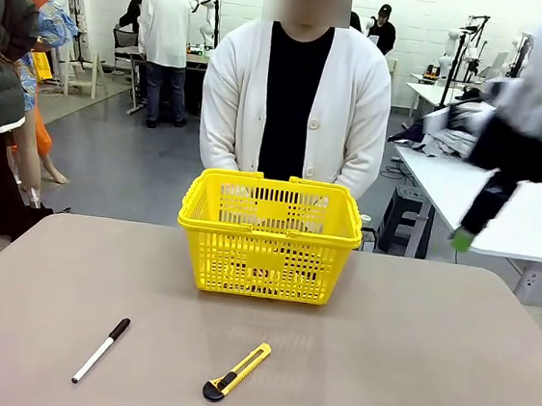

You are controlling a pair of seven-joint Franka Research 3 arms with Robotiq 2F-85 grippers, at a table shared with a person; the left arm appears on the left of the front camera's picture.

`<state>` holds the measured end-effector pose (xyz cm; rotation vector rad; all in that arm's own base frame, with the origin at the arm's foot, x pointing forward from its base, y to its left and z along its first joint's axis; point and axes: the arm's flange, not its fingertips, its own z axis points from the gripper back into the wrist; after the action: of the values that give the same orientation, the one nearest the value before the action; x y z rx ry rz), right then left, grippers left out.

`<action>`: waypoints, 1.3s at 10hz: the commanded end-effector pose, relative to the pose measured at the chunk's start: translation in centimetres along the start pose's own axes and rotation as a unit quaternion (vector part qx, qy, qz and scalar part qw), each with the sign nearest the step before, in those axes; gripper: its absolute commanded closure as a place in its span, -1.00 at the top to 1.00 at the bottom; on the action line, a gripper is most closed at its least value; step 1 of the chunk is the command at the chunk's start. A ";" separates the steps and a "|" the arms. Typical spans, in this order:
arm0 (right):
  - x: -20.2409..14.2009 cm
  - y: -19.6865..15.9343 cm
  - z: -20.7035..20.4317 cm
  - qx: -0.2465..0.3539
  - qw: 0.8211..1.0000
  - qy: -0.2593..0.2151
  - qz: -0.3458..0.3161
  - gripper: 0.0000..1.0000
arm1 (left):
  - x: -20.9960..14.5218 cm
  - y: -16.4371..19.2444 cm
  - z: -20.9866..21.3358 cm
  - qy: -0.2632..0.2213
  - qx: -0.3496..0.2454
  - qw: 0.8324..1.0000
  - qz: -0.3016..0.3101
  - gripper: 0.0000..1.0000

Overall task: Place the items the person wants into the basket.
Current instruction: Pick up the item the person points to and place it in the Market Basket.

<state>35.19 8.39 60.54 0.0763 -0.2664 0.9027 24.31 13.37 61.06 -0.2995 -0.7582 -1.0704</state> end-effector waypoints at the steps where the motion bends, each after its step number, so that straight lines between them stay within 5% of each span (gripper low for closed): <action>1: -7.9 -1.7 2.6 0.057 0.995 -0.084 0.000 1.00 | 0.1 0.0 -0.1 0.007 0.004 1.000 0.007 1.00; 6: -20.2 -4.4 7.5 0.095 0.971 -0.220 -0.003 1.00 | 0.1 0.0 -0.1 0.007 0.004 1.000 0.007 1.00; 13: -22.9 -5.6 6.8 0.035 0.954 -0.298 -0.019 1.00 | 0.1 0.0 -0.1 0.007 0.004 1.000 0.007 1.00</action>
<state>24.48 -14.51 62.72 0.4242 -0.7324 0.8291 24.31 13.35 61.07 -0.2993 -0.7581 -1.0708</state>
